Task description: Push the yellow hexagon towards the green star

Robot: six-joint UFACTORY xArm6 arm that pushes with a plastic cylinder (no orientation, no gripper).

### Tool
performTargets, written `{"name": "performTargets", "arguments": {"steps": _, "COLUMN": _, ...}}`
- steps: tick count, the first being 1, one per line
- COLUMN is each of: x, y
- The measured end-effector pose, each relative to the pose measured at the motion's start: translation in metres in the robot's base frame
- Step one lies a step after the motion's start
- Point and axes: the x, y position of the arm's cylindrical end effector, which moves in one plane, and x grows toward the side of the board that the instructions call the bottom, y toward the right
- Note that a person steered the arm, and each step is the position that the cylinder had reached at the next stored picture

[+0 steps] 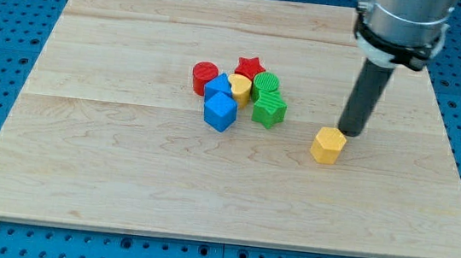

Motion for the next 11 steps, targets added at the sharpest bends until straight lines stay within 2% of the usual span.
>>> {"name": "performTargets", "arguments": {"steps": 1, "x": 0.032, "y": 0.009}}
{"name": "performTargets", "arguments": {"steps": 2, "x": 0.046, "y": 0.009}}
{"name": "performTargets", "arguments": {"steps": 3, "x": 0.044, "y": 0.008}}
{"name": "performTargets", "arguments": {"steps": 4, "x": 0.021, "y": 0.019}}
{"name": "performTargets", "arguments": {"steps": 6, "x": 0.028, "y": 0.020}}
{"name": "performTargets", "arguments": {"steps": 8, "x": 0.030, "y": -0.019}}
{"name": "performTargets", "arguments": {"steps": 11, "x": 0.030, "y": -0.109}}
